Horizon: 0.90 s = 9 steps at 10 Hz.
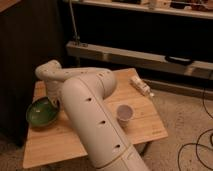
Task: Drag the ceramic bowl in a circle
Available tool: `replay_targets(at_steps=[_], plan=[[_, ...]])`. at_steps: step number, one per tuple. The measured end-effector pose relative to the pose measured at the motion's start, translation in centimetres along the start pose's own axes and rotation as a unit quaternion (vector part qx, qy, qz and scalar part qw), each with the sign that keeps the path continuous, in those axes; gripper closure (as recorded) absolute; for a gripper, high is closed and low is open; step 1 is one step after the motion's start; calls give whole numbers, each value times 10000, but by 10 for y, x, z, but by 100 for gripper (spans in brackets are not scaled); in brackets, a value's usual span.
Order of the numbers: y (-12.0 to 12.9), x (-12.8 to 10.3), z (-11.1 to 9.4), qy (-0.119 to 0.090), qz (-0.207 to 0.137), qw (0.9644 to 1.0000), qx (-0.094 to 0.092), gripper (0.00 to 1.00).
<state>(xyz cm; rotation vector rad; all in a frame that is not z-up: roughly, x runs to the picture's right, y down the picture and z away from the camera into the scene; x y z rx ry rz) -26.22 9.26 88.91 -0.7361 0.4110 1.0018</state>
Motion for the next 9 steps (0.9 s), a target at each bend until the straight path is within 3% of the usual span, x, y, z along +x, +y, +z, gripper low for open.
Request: replay_targets(at_steps=[2,5,7,9], plan=[[-28,32,-27,-55,200,9997,134,100],[-38,70,-62,59,381,9992,102,100],[-30,93,-60,261,408,9988,28,100],[-26,120,-37,524,493,9973,-124,100]])
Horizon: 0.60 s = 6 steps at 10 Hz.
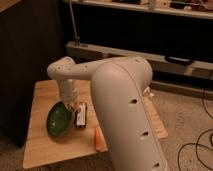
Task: Drag the ceramic bowl in a circle
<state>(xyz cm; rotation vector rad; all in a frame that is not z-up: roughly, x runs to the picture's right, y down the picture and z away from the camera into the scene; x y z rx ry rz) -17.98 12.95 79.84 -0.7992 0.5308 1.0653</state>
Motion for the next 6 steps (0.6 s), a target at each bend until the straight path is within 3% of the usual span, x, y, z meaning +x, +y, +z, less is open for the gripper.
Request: replay_targets(at_steps=[3,6], plan=[[38,29,52,374,-126,9983,-433,100],[63,19,76,467,-403,9952,-755,100]])
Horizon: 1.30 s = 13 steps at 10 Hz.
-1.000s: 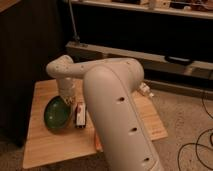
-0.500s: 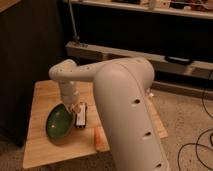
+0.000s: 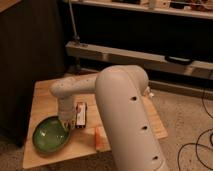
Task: Drag the ceramic bowl in a circle
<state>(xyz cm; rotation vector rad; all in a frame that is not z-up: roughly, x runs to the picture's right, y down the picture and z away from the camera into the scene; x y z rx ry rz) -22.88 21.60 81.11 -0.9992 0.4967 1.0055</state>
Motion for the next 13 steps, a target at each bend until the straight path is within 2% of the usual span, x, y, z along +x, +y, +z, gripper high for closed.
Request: replay_targets(at_steps=[1,4,6,7,9,10,12,13], plan=[[14,-17,-3,-101,-145,9998,-86,100],[52,-66,-31,-451,-535,9974,-172,100],[58,-90,-38,-532,-660,9963,-132,100],[59,-101,-34,-525,-659,9964,-82,100],[31,-118,-32,-620,-429,9972,-4,100],[11,-126,-40,-746,-247,9969,38,100],[-13,-131,-66,-1027,-9,9947,81,100],[-23,-126,-87,-1166,101,9930,128,100]])
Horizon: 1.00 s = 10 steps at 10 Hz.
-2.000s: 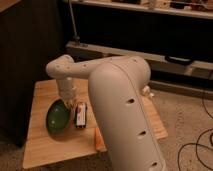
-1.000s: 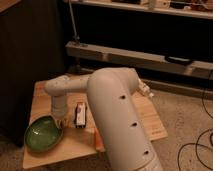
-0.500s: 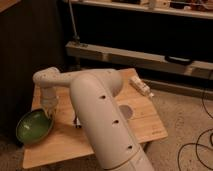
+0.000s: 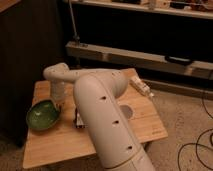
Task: Drag the ceramic bowl in a circle
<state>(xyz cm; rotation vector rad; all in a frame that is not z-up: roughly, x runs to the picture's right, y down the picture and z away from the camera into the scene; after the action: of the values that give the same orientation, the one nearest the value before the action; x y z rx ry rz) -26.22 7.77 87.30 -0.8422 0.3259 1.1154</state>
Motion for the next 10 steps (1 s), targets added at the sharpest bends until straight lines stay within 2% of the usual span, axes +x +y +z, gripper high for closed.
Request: replay_targets(at_steps=[1,3,6,7,8,10], plan=[[-5,0,-17,-99,60,9999,23,100],[-14,9,-33,-48,184,9998,99,100],[-43,40,-27,143,441,9987,205,100],[-54,57,-26,260,557,9980,132,100],[-56,70,-24,374,586,9975,93,100],[-42,93,-21,565,545,9969,-4,100]])
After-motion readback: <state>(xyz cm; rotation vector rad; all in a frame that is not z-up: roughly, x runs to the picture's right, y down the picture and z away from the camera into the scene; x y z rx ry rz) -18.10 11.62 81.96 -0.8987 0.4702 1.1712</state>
